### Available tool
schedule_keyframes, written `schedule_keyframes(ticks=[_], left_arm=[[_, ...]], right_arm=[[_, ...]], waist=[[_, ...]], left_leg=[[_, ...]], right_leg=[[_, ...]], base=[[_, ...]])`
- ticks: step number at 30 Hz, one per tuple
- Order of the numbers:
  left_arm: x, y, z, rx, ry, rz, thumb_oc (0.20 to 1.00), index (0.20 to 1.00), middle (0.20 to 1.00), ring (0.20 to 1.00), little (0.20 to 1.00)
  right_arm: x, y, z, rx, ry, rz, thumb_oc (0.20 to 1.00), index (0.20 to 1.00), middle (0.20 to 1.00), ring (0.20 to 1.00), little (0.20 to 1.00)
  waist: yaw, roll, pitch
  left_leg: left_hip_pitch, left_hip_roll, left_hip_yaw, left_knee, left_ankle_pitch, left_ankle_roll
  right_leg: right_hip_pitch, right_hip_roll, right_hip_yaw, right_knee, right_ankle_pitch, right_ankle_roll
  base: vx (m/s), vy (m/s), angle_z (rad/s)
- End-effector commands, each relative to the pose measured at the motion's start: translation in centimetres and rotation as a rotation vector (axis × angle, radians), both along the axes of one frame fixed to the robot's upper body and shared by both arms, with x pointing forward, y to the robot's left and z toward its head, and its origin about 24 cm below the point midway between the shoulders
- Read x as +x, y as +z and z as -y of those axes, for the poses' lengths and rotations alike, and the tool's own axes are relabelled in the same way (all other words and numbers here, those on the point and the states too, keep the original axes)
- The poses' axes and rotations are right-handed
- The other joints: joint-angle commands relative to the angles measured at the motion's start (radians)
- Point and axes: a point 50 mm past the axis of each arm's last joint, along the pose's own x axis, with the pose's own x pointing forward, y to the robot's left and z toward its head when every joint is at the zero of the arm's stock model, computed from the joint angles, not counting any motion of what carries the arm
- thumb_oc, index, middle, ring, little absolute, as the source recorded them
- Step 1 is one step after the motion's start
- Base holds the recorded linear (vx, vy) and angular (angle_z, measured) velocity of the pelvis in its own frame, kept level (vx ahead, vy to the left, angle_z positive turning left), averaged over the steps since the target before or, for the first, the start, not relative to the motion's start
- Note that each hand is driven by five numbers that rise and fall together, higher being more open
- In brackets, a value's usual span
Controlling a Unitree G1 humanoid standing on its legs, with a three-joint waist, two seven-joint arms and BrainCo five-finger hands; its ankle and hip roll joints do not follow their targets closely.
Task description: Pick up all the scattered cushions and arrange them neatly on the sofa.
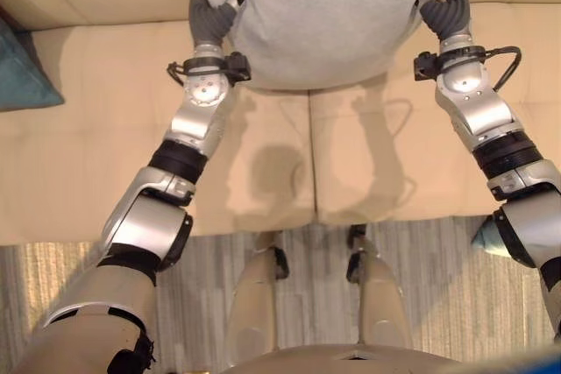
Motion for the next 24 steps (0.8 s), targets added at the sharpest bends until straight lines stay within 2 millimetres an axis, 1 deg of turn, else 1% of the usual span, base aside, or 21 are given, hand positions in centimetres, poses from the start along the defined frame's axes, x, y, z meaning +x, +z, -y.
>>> schedule_keyframes(ticks=[1, 2, 3, 4, 5, 6, 7, 8, 9, 10, 11, 12, 13, 14, 16, 19, 20, 22, 23, 24], left_arm=[[-0.8, 6.2, 3.6, 0.062, -0.132, 0.231, 0.2, 0.2, 0.2, 0.2, 0.2], [-0.8, 6.3, 3.6, 0.061, -0.132, 0.232, 0.373, 0.373, 0.373, 0.373, 0.373], [-0.6, 6.6, 3.4, 0.069, -0.117, 0.228, 0.925, 0.925, 0.925, 0.925, 0.925], [-0.2, 7.2, 2.7, 0.076, -0.085, 0.219, 1.0, 1.0, 1.0, 1.0, 1.0], [-0.2, 7.3, 2.7, 0.075, -0.085, 0.221, 1.0, 1.0, 1.0, 1.0, 1.0], [-0.1, 8.2, 2.2, 0.092, -0.063, 0.228, 1.0, 1.0, 1.0, 1.0, 1.0], [-0.1, 8.2, 2.2, 0.092, -0.063, 0.23, 1.0, 1.0, 1.0, 1.0, 1.0], [0.0, 8.6, 1.8, 0.099, -0.044, 0.226, 1.0, 1.0, 1.0, 1.0, 1.0], [0.1, 9.3, 1.2, 0.111, -0.02, 0.225, 1.0, 1.0, 1.0, 1.0, 1.0], [0.1, 9.4, 1.2, 0.11, -0.021, 0.227, 1.0, 1.0, 1.0, 1.0, 1.0], [0.4, 10.1, 0.1, 0.134, 0.025, 0.209, 1.0, 1.0, 1.0, 1.0, 1.0], [0.4, 10.3, 0.1, 0.134, 0.026, 0.211, 1.0, 1.0, 1.0, 1.0, 1.0], [0.4, 11.0, -0.9, 0.183, 0.073, 0.207, 1.0, 1.0, 1.0, 1.0, 1.0], [0.4, 11.0, -0.9, 0.183, 0.073, 0.208, 1.0, 1.0, 1.0, 1.0, 1.0], [0.4, 11.5, -2.1, 0.231, 0.123, 0.199, 1.0, 1.0, 1.0, 1.0, 1.0], [0.1, 12.0, -4.1, 0.27, 0.182, 0.193, 1.0, 1.0, 1.0, 1.0, 1.0], [-0.2, 12.1, -5.4, 0.292, 0.216, 0.194, 1.0, 1.0, 1.0, 1.0, 1.0], [-0.6, 12.2, -7.1, 0.289, 0.269, 0.184, 1.0, 1.0, 1.0, 1.0, 1.0], [-0.9, 12.2, -8.7, 0.275, 0.313, 0.176, 1.0, 1.0, 1.0, 1.0, 1.0], [-0.9, 12.2, -8.7, 0.275, 0.313, 0.176, 1.0, 1.0, 1.0, 1.0, 1.0]], right_arm=[[-0.9, 5.6, -5.8, -0.091, 0.188, 0.207, 0.2, 0.2, 0.2, 0.2, 0.2], [-0.8, 5.7, -5.8, -0.092, 0.189, 0.208, 0.2, 0.2, 0.2, 0.2, 0.2], [-0.7, 6.0, -5.9, -0.105, 0.179, 0.205, 0.225, 0.225, 0.225, 0.225, 0.225], [-0.2, 6.4, -5.4, -0.123, 0.144, 0.19, 0.576, 0.576, 0.576, 0.576, 0.576], [-0.2, 6.5, -5.5, -0.123, 0.145, 0.192, 0.661, 0.661, 0.661, 0.661, 0.661], [0.1, 6.9, -5.1, -0.14, 0.114, 0.182, 1.0, 1.0, 1.0, 1.0, 1.0], [0.1, 7.0, -5.1, -0.14, 0.114, 0.184, 1.0, 1.0, 1.0, 1.0, 1.0], [0.3, 7.2, -4.8, -0.153, 0.091, 0.173, 1.0, 1.0, 1.0, 1.0, 1.0], [0.6, 7.3, -4.3, -0.166, 0.056, 0.154, 1.0, 1.0, 1.0, 1.0, 1.0], [0.6, 7.4, -4.3, -0.166, 0.056, 0.156, 1.0, 1.0, 1.0, 1.0, 1.0], [1.0, 7.6, -3.7, -0.199, 0.016, 0.13, 1.0, 1.0, 1.0, 1.0, 1.0], [1.0, 7.8, -3.7, -0.199, 0.017, 0.132, 1.0, 1.0, 1.0, 1.0, 1.0], [1.1, 8.0, -3.2, -0.218, -0.009, 0.12, 1.0, 1.0, 1.0, 1.0, 1.0], [1.1, 8.1, -3.2, -0.218, -0.009, 0.121, 1.0, 1.0, 1.0, 1.0, 1.0], [1.1, 8.6, -2.8, -0.244, -0.027, 0.123, 1.0, 1.0, 1.0, 1.0, 1.0], [0.8, 9.4, -1.7, -0.298, -0.066, 0.133, 1.0, 1.0, 1.0, 1.0, 1.0], [0.6, 9.7, -0.5, -0.327, -0.103, 0.136, 1.0, 1.0, 1.0, 1.0, 1.0], [0.5, 9.9, 0.7, -0.355, -0.143, 0.134, 1.0, 1.0, 1.0, 1.0, 1.0], [0.2, 10.2, 2.0, -0.358, -0.18, 0.138, 1.0, 1.0, 1.0, 1.0, 1.0], [0.2, 10.2, 1.9, -0.359, -0.18, 0.138, 1.0, 1.0, 1.0, 1.0, 1.0]], waist=[[0.031, -0.03, -0.026], [0.031, -0.03, -0.027], [0.034, -0.031, -0.025], [0.039, -0.034, -0.025], [0.039, -0.034, -0.025], [0.043, -0.035, -0.025], [0.042, -0.034, -0.025], [0.044, -0.034, -0.027], [0.045, -0.034, -0.03], [0.045, -0.034, -0.03], [0.047, -0.034, -0.036], [0.046, -0.034, -0.035], [0.047, -0.034, -0.04], [0.047, -0.034, -0.039], [0.048, -0.036, -0.046], [0.048, -0.041, -0.061], [0.048, -0.043, -0.073], [0.049, -0.046, -0.086], [0.049, -0.047, -0.094], [0.048, -0.047, -0.093]], left_leg=[[-0.035, 0.041, -0.001, 0.109, -0.183, -0.123], [-0.038, 0.041, -0.001, 0.11, -0.183, -0.123], [-0.054, 0.043, -0.005, 0.114, -0.181, -0.125], [-0.078, 0.048, -0.011, 0.112, -0.17, -0.128], [-0.08, 0.048, -0.011, 0.112, -0.17, -0.128], [-0.095, 0.049, -0.019, 0.105, -0.159, -0.13], [-0.096, 0.049, -0.019, 0.105, -0.158, -0.131], [-0.103, 0.05, -0.023, 0.096, -0.151, -0.133], [-0.11, 0.051, -0.025, 0.083, -0.14, -0.137], [-0.111, 0.051, -0.026, 0.082, -0.139, -0.137], [-0.118, 0.05, -0.03, 0.072, -0.133, -0.138], [-0.119, 0.05, -0.03, 0.072, -0.133, -0.138], [-0.127, 0.049, -0.035, 0.07, -0.131, -0.138], [-0.128, 0.049, -0.035, 0.07, -0.131, -0.138], [-0.135, 0.048, -0.04, 0.071, -0.13, -0.139], [-0.138, 0.049, -0.044, 0.068, -0.128, -0.142], [-0.136, 0.049, -0.047, 0.07, -0.129, -0.143], [-0.128, 0.049, -0.048, 0.069, -0.133, -0.143], [-0.119, 0.049, -0.049, 0.071, -0.137, -0.143], [-0.118, 0.049, -0.049, 0.071, -0.137, -0.143]], right_leg=[[-0.019, -0.02, 0.043, -0.073, 0.081, 0.058], [-0.022, -0.019, 0.043, -0.073, 0.081, 0.058], [-0.036, -0.018, 0.044, -0.072, 0.082, 0.057], [-0.053, -0.015, 0.043, -0.077, 0.086, 0.057], [-0.055, -0.015, 0.043, -0.076, 0.087, 0.057], [-0.069, -0.01, 0.04, -0.081, 0.088, 0.057], [-0.071, -0.01, 0.04, -0.081, 0.088, 0.057], [-0.079, -0.008, 0.039, -0.085, 0.091, 0.058], [-0.089, -0.004, 0.037, -0.091, 0.094, 0.061], [-0.09, -0.004, 0.037, -0.091, 0.094, 0.061], [-0.1, -0.001, 0.035, -0.098, 0.099, 0.062], [-0.101, -0.001, 0.035, -0.098, 0.099, 0.062], [-0.107, 0.004, 0.037, -0.103, 0.102, 0.062], [-0.108, 0.004, 0.037, -0.103, 0.102, 0.062], [-0.112, 0.007, 0.038, -0.111, 0.106, 0.063], [-0.115, 0.01, 0.038, -0.121, 0.114, 0.066], [-0.113, 0.01, 0.04, -0.125, 0.117, 0.068], [-0.106, 0.011, 0.042, -0.128, 0.115, 0.068], [-0.098, 0.011, 0.041, -0.129, 0.113, 0.067], [-0.097, 0.011, 0.041, -0.129, 0.113, 0.067]], base=[[-0.03, -0.041, 0.05], [-0.03, -0.044, 0.0], [-0.02, -0.05, -0.09], [-0.02, -0.051, -0.18], [-0.02, -0.071, -0.2], [-0.01, -0.034, -0.13], [0.0, -0.049, -0.05], [0.0, -0.03, 0.03], [0.0, 0.0, 0.0], [0.01, -0.037, 0.05], [0.01, -0.023, 0.06], [0.01, -0.034, 0.05], [0.0, -0.012, 0.03], [0.0, 0.0, 0.0], [0.01, -0.012, 0.05], [0.0, -0.003, 0.02], [0.03, -0.007, -0.03], [0.02, -0.004, 0.0], [0.0, 0.0, 0.0], [0.0, 0.0, 0.0]])
